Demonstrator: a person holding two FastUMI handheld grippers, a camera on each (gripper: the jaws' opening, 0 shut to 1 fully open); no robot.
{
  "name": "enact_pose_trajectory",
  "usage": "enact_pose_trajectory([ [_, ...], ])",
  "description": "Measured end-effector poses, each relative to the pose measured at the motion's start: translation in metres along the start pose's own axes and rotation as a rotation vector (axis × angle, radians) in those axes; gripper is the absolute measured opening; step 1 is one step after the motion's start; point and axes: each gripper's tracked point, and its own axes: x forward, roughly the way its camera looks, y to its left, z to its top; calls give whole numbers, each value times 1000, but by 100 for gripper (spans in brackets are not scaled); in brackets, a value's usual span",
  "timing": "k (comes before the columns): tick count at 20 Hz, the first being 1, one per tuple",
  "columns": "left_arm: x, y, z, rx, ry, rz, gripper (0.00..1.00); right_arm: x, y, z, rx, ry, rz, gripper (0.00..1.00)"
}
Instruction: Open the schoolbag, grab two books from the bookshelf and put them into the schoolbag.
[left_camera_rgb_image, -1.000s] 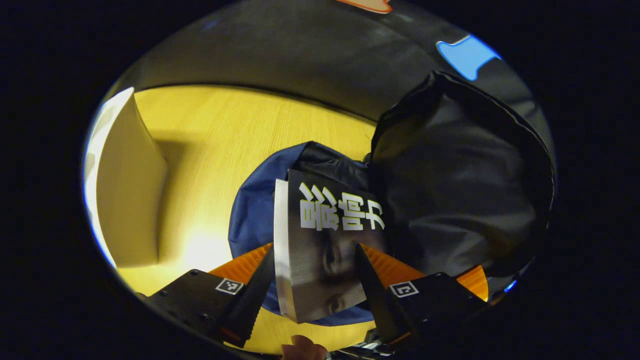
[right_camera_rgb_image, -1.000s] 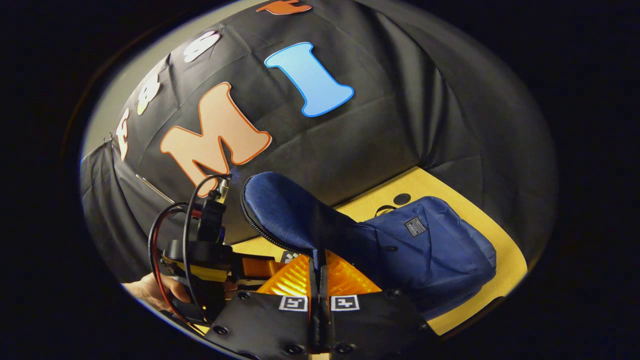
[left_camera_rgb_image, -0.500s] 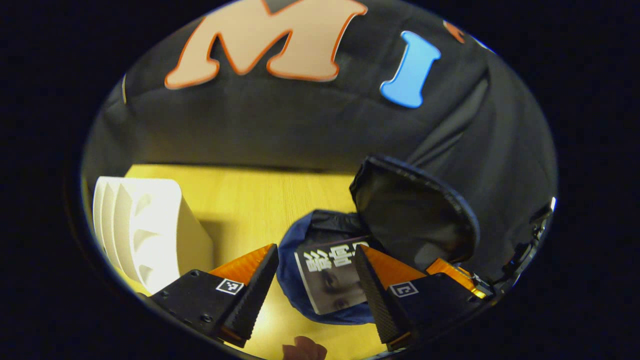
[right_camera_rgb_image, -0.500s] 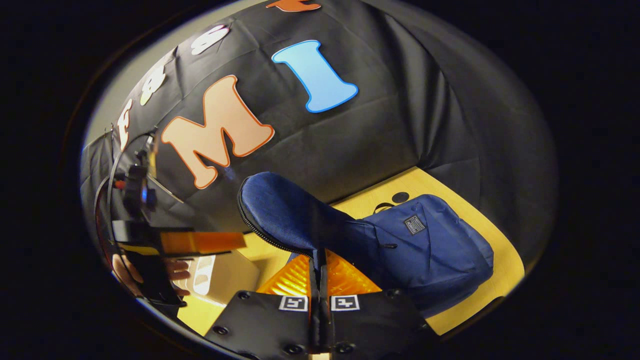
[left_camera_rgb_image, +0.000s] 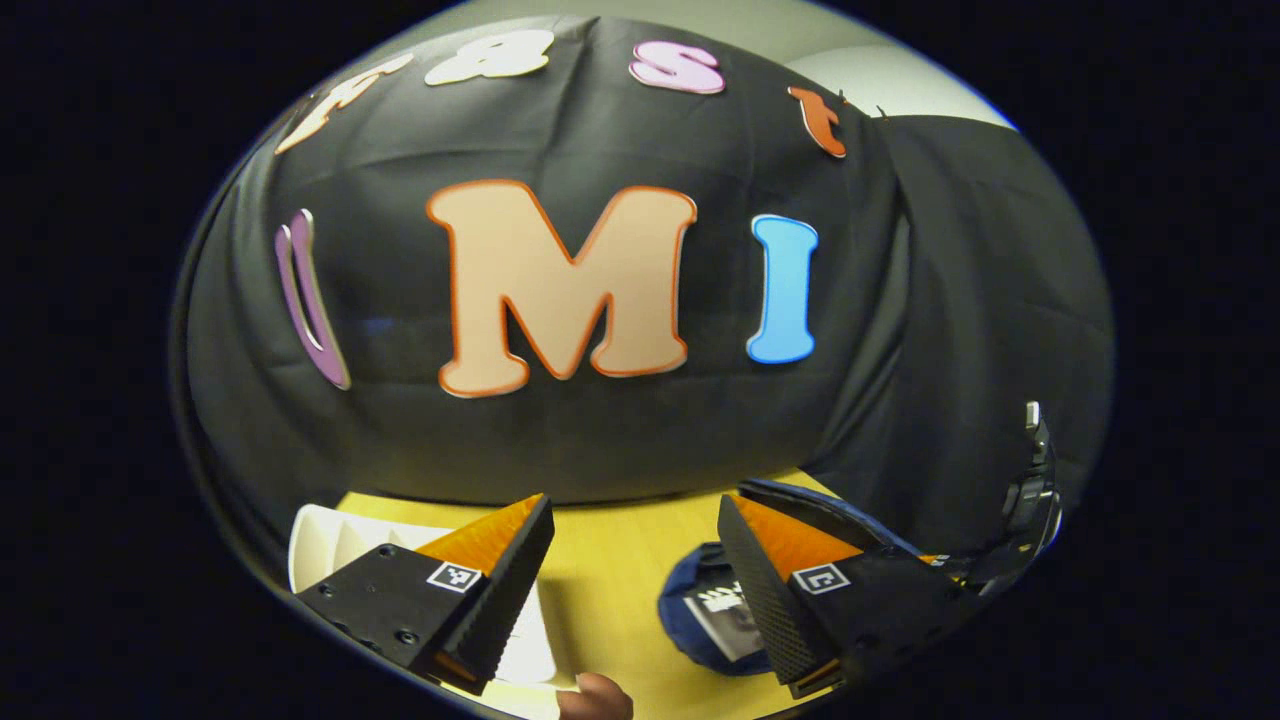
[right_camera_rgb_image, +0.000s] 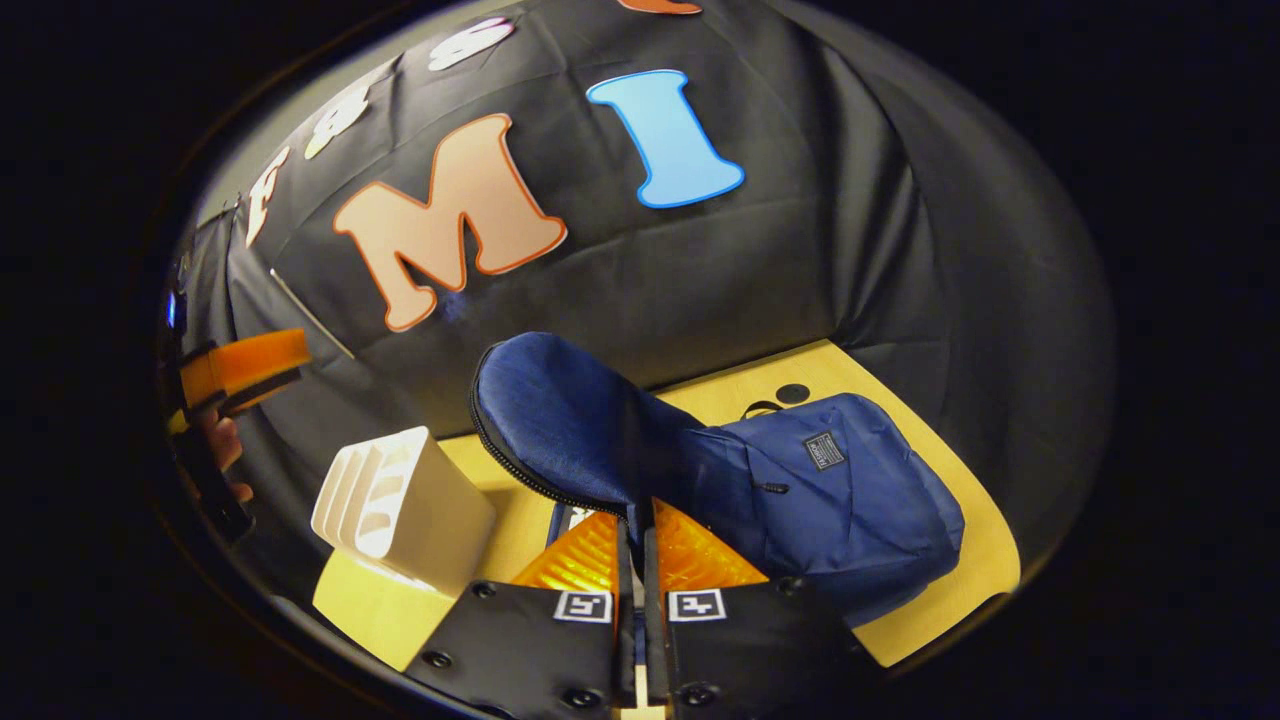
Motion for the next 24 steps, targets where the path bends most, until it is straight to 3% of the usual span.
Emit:
enact_pose_trajectory([
  [2, -16, 15, 8, 2, -7, 34, 96, -4, 10, -3, -38, 3, 1, 11],
  [9, -49, 55, -15, 12, -10, 127, 96, -25, 75, -13, -209, -11, 66, 90],
  [10, -56, 57, -19, 10, -3, 136, 95, -29, 81, -13, -233, -21, 70, 89],
  [13, -68, 63, -25, -5, 5, 153, 96, -40, 97, -2, -256, -65, 69, 100],
  [15, -76, 67, -22, -6, -6, 165, 96, -50, 104, 14, -246, -122, 61, 95],
  [19, -95, 78, -7, 9, -37, 213, 96, -72, 115, 62, -230, -276, 41, 98],
  [24, -113, 81, 9, -7, -71, 220, 95, -105, 143, 102, -241, -410, 78, 96],
])
